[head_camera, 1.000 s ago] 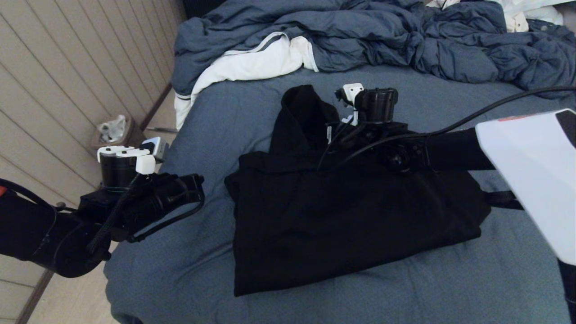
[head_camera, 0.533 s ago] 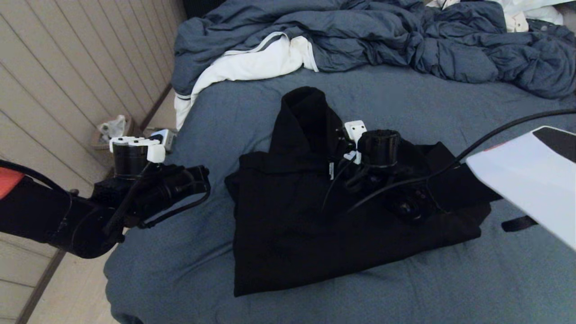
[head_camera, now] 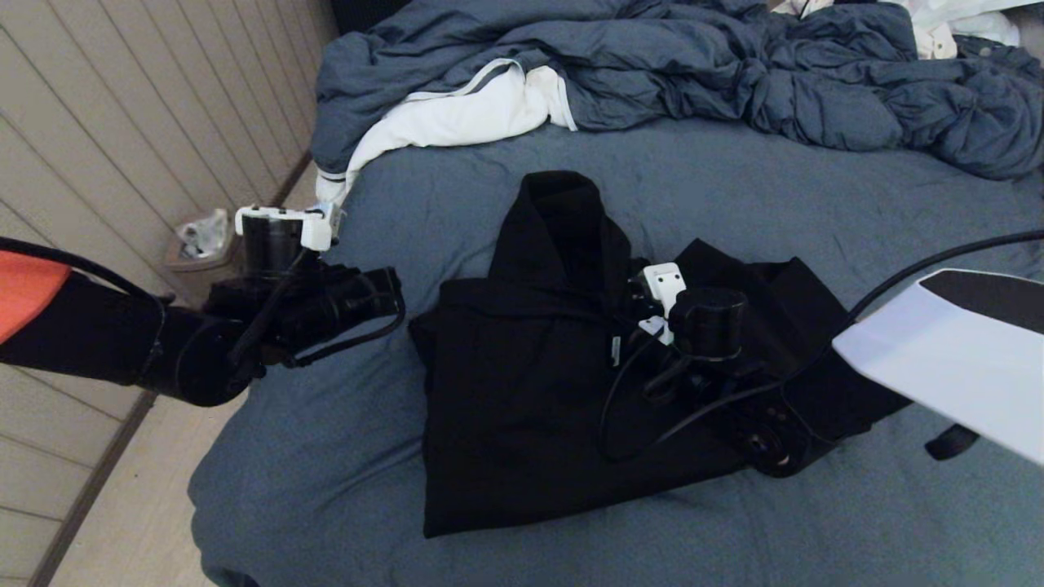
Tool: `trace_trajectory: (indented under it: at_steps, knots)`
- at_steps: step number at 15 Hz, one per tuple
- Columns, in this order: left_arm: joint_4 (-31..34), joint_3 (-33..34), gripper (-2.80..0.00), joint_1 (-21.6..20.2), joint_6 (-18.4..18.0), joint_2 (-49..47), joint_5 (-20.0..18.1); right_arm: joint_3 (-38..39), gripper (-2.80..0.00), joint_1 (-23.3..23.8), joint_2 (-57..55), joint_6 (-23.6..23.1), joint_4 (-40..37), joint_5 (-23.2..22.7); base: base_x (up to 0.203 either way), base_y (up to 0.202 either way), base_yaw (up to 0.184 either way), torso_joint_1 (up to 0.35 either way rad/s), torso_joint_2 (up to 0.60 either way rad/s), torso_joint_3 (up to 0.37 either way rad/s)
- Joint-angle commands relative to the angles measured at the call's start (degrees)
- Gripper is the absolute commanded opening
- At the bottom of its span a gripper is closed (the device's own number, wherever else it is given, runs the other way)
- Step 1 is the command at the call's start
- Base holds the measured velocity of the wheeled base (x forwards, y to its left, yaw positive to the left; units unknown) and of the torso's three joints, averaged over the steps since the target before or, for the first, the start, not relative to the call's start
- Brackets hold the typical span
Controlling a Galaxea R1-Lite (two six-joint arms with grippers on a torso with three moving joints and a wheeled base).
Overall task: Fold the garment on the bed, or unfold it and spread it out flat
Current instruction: Fold the black sweatshirt
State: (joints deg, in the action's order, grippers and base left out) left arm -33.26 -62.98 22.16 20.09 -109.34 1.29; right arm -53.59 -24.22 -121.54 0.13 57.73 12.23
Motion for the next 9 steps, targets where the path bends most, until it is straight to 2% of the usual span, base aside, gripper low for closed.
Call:
trace_trajectory:
  at_steps: [1, 5, 7, 9]
  knots:
    - [2.8, -5.9, -2.80, 1.1, 0.1, -0.5, 0.0, 1.2, -2.80, 0.0, -1.2, 0.1, 0.6, 0.1, 0.000, 0.000, 0.000, 0.000, 0.00, 0.000]
    - [11.4, -19.7, -2.80, 4.9, 0.3, -5.7, 0.0, 1.7, -2.80, -0.1, -1.2, 0.2, 0.9, 0.1, 0.000, 0.000, 0.000, 0.000, 0.00, 0.000]
    - [12.5, -23.4, -2.80, 7.4, 0.2, -10.0, 0.0, 2.1, -2.80, -0.2, -1.3, 0.1, 1.0, 0.1, 0.000, 0.000, 0.000, 0.000, 0.00, 0.000]
    - [12.3, -25.7, -2.80, 11.2, -2.5, -13.2, 0.0, 2.5, -2.80, -0.7, -1.7, 0.2, 1.2, 0.1, 0.000, 0.000, 0.000, 0.000, 0.00, 0.000]
